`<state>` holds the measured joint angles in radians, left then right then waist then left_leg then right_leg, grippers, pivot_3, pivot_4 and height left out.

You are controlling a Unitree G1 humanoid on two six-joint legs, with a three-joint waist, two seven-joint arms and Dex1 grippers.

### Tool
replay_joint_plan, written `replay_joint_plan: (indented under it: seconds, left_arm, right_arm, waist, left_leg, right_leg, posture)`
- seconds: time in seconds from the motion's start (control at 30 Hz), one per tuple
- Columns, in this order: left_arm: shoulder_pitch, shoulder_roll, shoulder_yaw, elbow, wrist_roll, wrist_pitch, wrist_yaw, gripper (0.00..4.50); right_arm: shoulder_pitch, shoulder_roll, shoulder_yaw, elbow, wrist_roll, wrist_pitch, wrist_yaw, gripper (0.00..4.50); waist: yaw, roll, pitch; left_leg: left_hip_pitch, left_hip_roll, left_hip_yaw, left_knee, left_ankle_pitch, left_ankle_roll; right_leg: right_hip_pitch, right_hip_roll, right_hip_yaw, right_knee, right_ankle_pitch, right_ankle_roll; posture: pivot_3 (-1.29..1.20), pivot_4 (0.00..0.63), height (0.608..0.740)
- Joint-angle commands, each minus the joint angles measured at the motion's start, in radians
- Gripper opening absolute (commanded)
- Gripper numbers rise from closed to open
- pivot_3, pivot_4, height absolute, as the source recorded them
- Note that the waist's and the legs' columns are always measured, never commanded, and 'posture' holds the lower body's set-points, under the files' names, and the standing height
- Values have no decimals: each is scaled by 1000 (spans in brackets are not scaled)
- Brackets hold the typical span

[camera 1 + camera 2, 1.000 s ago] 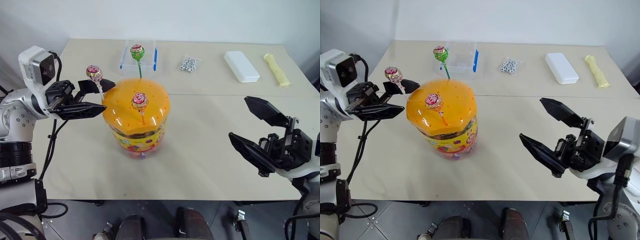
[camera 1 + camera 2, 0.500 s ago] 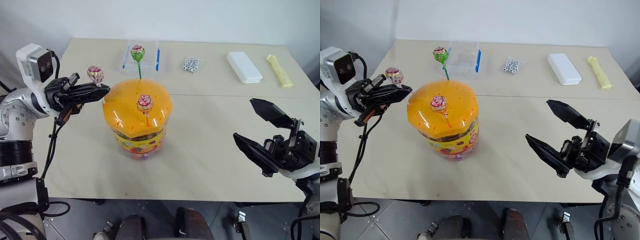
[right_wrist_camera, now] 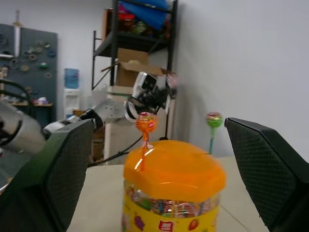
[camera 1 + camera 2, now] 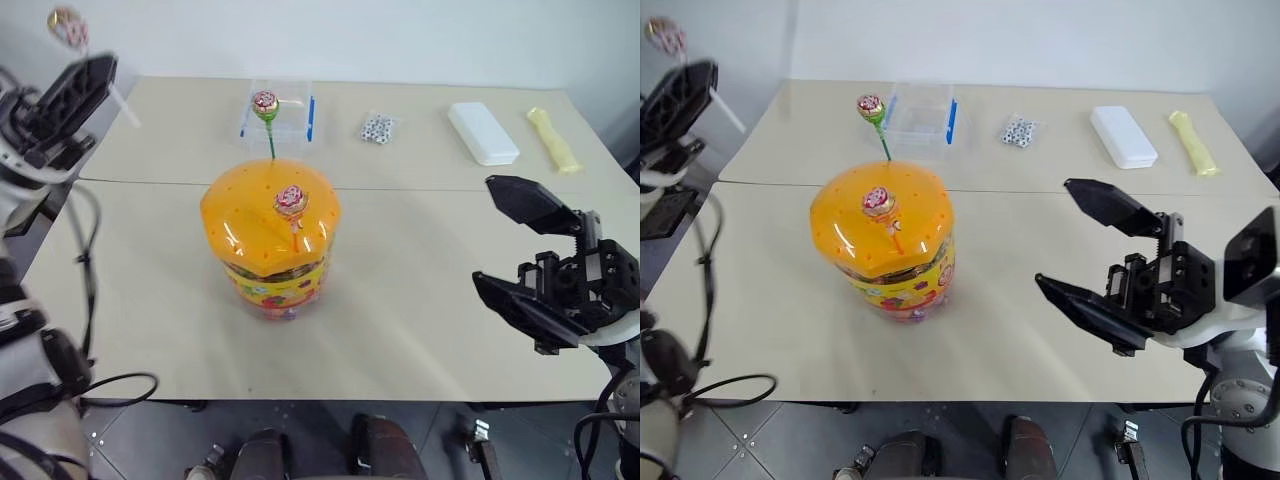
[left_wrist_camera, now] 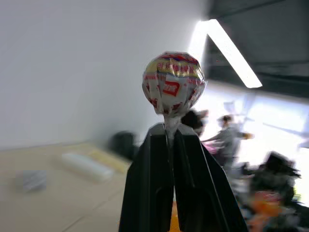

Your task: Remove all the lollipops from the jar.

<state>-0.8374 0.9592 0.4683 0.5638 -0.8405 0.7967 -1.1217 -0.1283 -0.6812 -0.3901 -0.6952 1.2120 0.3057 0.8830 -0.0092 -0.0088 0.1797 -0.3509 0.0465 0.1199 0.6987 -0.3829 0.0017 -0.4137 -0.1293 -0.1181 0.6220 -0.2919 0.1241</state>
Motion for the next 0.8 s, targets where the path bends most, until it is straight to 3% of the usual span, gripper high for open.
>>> replay_joint_plan:
  seconds: [0.03,0.23,0.4,0.6,0.8]
  left_arm:
    - [147,91,-72,71,217,-173,36,47]
    - [395,143,-93,-25,397,-281,167,47]
    - [605,145,-62,-256,368,-120,168,47]
    - [696,154,-20,-390,346,12,175,1702]
    - [708,163,38,-358,348,-145,54,3555]
  right_arm:
    - [-15,-36,16,21,-28,7,76,4500]
    - [46,-82,50,95,-169,-1,204,4500]
    - [68,-85,76,154,-300,-47,253,4500]
    - [46,-63,85,174,-307,-48,263,4500]
    - [19,-55,69,201,-296,-37,248,4500]
  waist:
    - [4,0,0]
    - [30,-8,-1]
    - [34,-8,-1]
    - [31,-8,-1]
    - [30,-8,-1]
  left_leg:
    - [0,0,0,0,0,0]
    - [-4,0,-1,1,0,0]
    - [-4,0,0,2,-2,2]
    - [-2,1,2,2,-2,1]
    - [-2,1,3,1,-2,1]
  right_leg:
    - [0,0,0,0,0,0]
    - [-1,0,-1,-1,0,0]
    - [-2,-2,-1,-1,0,0]
    - [-2,-1,-1,0,0,-1]
    - [-3,-1,-1,0,0,-1]
  posture:
    - [0,150,740]
    - [0,150,740]
    - [0,150,740]
    - [0,150,740]
    - [0,150,740]
